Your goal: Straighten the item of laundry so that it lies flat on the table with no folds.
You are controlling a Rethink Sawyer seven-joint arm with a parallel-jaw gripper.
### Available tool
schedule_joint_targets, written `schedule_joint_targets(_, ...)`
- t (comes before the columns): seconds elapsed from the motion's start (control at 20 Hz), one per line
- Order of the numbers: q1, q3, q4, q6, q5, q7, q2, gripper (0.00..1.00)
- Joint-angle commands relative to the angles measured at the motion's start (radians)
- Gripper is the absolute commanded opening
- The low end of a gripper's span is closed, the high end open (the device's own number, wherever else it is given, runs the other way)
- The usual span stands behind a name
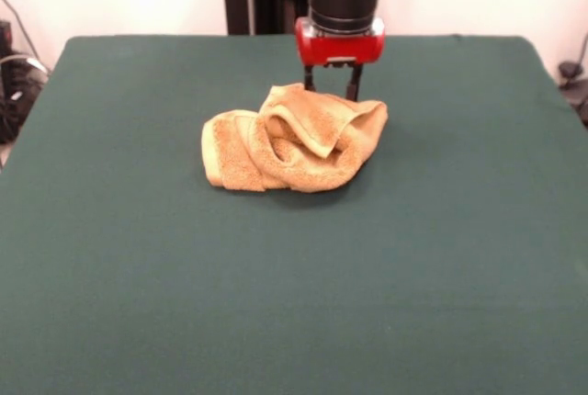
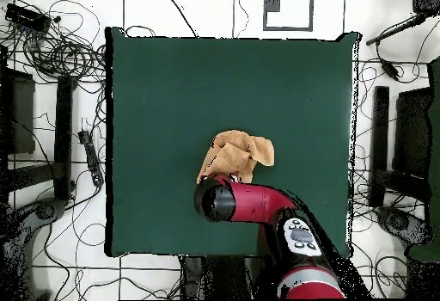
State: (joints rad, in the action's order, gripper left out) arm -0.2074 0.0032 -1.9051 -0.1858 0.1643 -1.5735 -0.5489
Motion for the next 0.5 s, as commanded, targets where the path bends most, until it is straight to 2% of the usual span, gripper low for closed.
schedule_joint_targets(0.05,0.022,0.061,-0.056,-0.001,0.004,-0.149,-0.04,1.0)
schedule_joint_targets(0.5,0.03,0.058,-0.083,-0.089,-0.014,-0.137,-0.137,1.0)
